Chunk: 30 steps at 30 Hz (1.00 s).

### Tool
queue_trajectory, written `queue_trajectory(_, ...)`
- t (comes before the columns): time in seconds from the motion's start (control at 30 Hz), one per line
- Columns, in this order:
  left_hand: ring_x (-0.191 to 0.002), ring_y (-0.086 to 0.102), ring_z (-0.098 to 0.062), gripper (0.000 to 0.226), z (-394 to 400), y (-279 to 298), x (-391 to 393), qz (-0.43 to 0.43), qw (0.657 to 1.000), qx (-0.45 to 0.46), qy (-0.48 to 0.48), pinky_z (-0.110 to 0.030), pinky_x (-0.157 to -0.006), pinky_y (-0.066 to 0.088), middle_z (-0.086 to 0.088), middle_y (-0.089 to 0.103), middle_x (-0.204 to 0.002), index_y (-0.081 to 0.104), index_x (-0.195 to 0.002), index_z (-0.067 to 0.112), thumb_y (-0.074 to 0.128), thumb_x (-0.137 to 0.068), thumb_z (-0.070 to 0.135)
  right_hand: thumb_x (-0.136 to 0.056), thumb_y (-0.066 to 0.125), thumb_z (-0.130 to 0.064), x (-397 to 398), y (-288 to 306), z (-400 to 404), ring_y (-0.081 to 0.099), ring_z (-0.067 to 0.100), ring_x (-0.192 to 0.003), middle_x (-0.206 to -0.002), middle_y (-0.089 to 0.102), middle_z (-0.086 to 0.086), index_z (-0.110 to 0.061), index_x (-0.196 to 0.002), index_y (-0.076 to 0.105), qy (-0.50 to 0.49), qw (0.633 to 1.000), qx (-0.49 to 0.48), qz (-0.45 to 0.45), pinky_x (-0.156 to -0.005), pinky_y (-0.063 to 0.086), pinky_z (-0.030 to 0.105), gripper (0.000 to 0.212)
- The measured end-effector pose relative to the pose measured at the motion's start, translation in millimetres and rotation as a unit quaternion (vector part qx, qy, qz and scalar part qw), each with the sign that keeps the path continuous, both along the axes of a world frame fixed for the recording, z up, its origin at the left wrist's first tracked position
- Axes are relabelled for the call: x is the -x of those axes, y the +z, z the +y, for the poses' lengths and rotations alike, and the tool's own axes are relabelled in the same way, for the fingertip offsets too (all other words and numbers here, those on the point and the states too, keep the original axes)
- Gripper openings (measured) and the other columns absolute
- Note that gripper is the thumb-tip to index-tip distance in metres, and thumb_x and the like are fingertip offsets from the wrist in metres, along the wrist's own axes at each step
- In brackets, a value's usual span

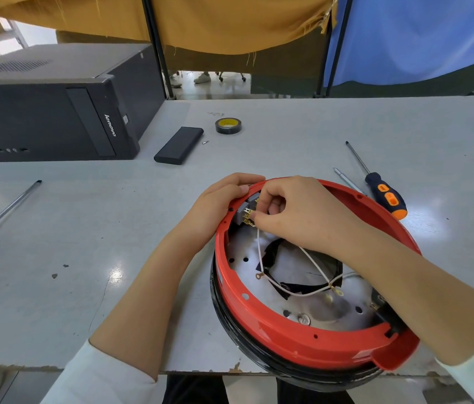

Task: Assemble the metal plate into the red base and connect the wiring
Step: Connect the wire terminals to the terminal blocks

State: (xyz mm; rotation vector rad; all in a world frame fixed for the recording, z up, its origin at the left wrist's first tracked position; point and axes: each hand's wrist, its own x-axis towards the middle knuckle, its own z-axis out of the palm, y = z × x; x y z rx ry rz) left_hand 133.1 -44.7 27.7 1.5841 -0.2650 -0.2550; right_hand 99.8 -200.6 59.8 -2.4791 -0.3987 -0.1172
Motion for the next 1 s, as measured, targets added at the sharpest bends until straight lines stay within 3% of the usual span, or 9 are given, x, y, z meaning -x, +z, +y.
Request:
queue_trajectory(0.13, -0.101, 0.068, -0.014, 0.036, 1, -2, -1, 0.018, 1.0, -0.003, -0.019, -0.023, -0.086, 0.052, -0.001, 0.073, -0.109, 0.066, -0.117, 0.024, 0.038, -0.099, 0.011, -0.077, 0.068, -0.03, 1, 0, 1, 0.053, 0.0, -0.057, -0.056, 0.057, -0.013, -0.026, -0.066, 0.063, -0.009, 1.0, 0.009, -0.008, -0.059, 0.036, 0.018, 0.013)
queue_trajectory(0.3, -0.117, 0.062, -0.03, 0.036, 2, -3, -3, 0.023, 0.999, -0.019, -0.031, -0.045, -0.109, 0.041, -0.012, 0.068, -0.121, 0.059, -0.124, 0.034, 0.036, -0.102, 0.018, -0.077, 0.067, -0.027, 2, 3, 5, 0.051, 0.002, -0.058, -0.05, 0.055, -0.02, -0.025, -0.064, 0.064, -0.025, 1.0, 0.003, 0.001, -0.076, 0.039, 0.029, 0.014)
queue_trajectory(0.4, -0.119, 0.06, -0.03, 0.035, 3, -5, -7, 0.013, 0.998, -0.023, -0.05, -0.046, -0.111, 0.038, -0.013, 0.066, -0.124, 0.054, -0.13, 0.032, 0.036, -0.103, 0.021, -0.077, 0.067, -0.025, 2, 4, 6, 0.048, 0.002, -0.055, -0.049, 0.053, -0.029, -0.023, -0.062, 0.064, -0.027, 1.0, 0.003, 0.012, -0.076, 0.036, 0.03, 0.015)
queue_trajectory(0.47, -0.118, 0.061, -0.027, 0.036, 5, -8, -11, 0.003, 0.997, -0.025, -0.067, -0.044, -0.11, 0.04, -0.009, 0.067, -0.123, 0.053, -0.132, 0.035, 0.041, -0.099, 0.027, -0.077, 0.067, -0.024, 2, 4, 7, 0.048, 0.003, -0.055, -0.047, 0.053, -0.019, -0.023, -0.063, 0.064, -0.028, 1.0, -0.001, 0.011, -0.076, 0.035, 0.029, 0.015)
queue_trajectory(0.73, -0.111, 0.065, -0.014, 0.04, 5, -27, -36, -0.008, 0.997, -0.031, -0.064, -0.036, -0.101, 0.042, 0.013, 0.071, -0.113, 0.06, -0.108, 0.062, 0.056, -0.072, 0.046, -0.08, 0.068, -0.022, 3, 5, 8, 0.046, 0.002, -0.055, -0.048, 0.051, -0.017, -0.022, -0.062, 0.064, -0.027, 0.999, -0.009, 0.018, -0.077, 0.035, 0.03, 0.018)
queue_trajectory(0.8, -0.125, 0.056, -0.028, 0.042, 4, -32, -41, -0.002, 0.998, -0.023, -0.063, -0.052, -0.106, 0.038, 0.004, 0.064, -0.13, 0.059, -0.11, 0.066, 0.058, -0.071, 0.05, -0.08, 0.067, -0.021, 3, 7, 10, 0.046, 0.002, -0.055, -0.046, 0.053, -0.022, -0.023, -0.06, 0.063, -0.028, 0.999, -0.011, 0.029, -0.078, 0.036, 0.031, 0.021)
queue_trajectory(0.87, -0.136, 0.032, -0.053, 0.048, 2, -36, -43, 0.008, 0.998, -0.02, -0.066, -0.072, -0.11, 0.02, -0.017, 0.046, -0.147, 0.057, -0.116, 0.063, 0.061, -0.069, 0.056, -0.08, 0.065, -0.018, 3, 8, 11, 0.047, 0.002, -0.056, -0.047, 0.052, -0.033, -0.023, -0.058, 0.062, -0.028, 0.999, -0.016, 0.041, -0.081, 0.037, 0.035, 0.023)
queue_trajectory(0.93, -0.138, 0.026, -0.056, 0.053, 1, -36, -42, 0.019, 0.998, -0.012, -0.065, -0.074, -0.111, 0.014, -0.02, 0.041, -0.15, 0.055, -0.122, 0.06, 0.061, -0.07, 0.058, -0.08, 0.064, -0.016, 3, 9, 11, 0.047, 0.003, -0.056, -0.047, 0.051, -0.033, -0.022, -0.057, 0.062, -0.029, 0.998, -0.019, 0.048, -0.082, 0.037, 0.035, 0.024)
queue_trajectory(1.0, -0.14, 0.029, -0.049, 0.054, 0, -37, -42, 0.02, 0.998, -0.004, -0.056, -0.07, -0.113, 0.016, -0.012, 0.044, -0.15, 0.055, -0.125, 0.057, 0.06, -0.071, 0.056, -0.079, 0.064, -0.014, 3, 9, 12, 0.047, 0.003, -0.056, -0.047, 0.052, -0.032, -0.022, -0.057, 0.062, -0.03, 0.998, -0.023, 0.051, -0.082, 0.038, 0.035, 0.024)
